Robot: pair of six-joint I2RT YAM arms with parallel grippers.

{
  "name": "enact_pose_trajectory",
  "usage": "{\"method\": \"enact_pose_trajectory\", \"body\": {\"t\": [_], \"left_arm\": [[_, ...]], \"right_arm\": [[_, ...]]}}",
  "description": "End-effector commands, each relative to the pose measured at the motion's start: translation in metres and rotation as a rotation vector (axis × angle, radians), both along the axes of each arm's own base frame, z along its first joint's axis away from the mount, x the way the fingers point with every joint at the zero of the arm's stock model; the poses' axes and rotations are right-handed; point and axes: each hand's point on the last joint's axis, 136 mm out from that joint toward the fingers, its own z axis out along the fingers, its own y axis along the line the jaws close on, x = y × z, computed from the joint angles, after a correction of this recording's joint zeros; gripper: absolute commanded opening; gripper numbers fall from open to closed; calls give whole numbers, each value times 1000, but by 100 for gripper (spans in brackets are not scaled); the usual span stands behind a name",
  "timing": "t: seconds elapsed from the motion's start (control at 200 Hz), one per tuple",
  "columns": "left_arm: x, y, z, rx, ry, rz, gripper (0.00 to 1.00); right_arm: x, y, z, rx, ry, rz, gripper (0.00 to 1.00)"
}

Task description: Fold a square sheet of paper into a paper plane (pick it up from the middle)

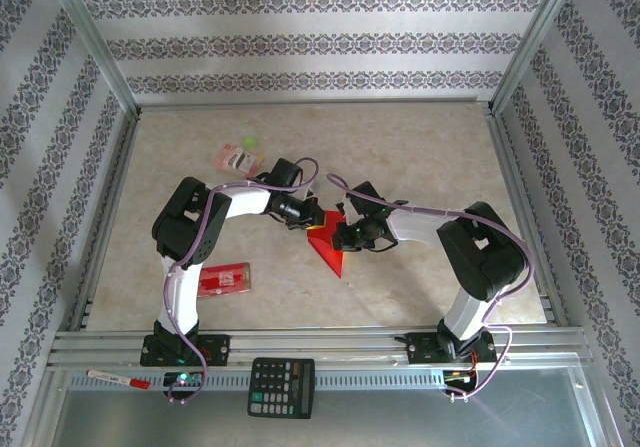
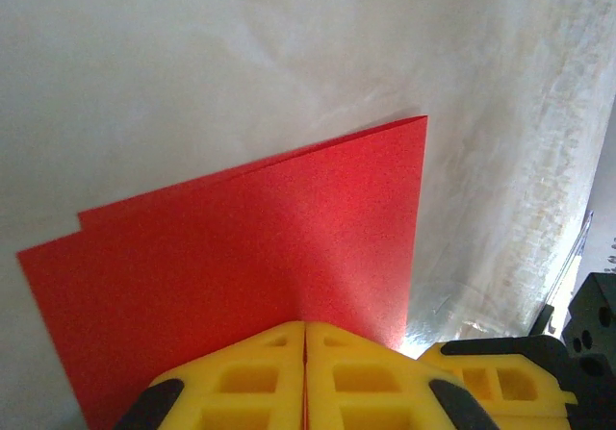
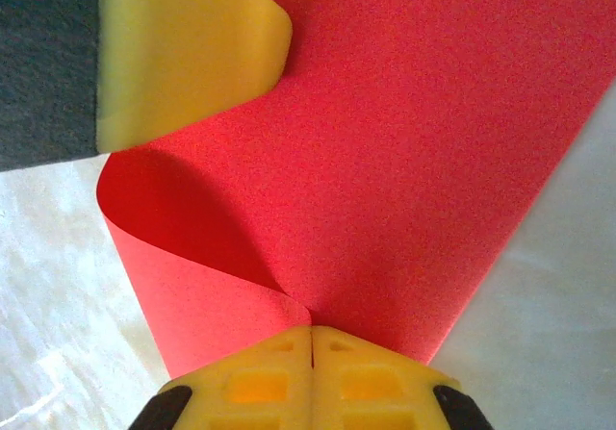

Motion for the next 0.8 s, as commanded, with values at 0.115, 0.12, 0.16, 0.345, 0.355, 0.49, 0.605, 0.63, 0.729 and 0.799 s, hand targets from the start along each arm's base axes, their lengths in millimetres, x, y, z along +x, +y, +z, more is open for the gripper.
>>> {"method": "enact_pose_trajectory", "body": {"t": [0.115,0.12,0.16,0.345,0.355,0.49,0.605,0.63,0.729,0.799], "left_arm": [[-12,9,-23,72,60,-15,9],[-12,9,-23,72,59,-15,8],[-12,9,-22,73,59,-16,9],[-7,8,-13,75,39,-15,11],[-7,8,-13,75,37,-15,11],[2,5,5,70,4,-13,15],[13,4,29,68,-47,0,21],[15,5,35,68,-59,5,22],[20,12,53,79,-104,38,24],[16,20,64,89,-132,71,23]], "right_arm": [[-3,-3,-8,-32,10,8,2],[-3,-4,-8,-33,11,7,2],[-5,-6,-11,-42,19,4,2],[-13,-16,-21,-81,46,-17,2],[-14,-16,-21,-81,47,-18,2],[-18,-21,-26,-96,64,-27,1],[-22,-24,-30,-106,72,-36,1],[-22,-25,-30,-107,75,-38,1],[-23,-26,-32,-109,78,-48,1],[-24,-27,-34,-112,85,-59,1]]}}
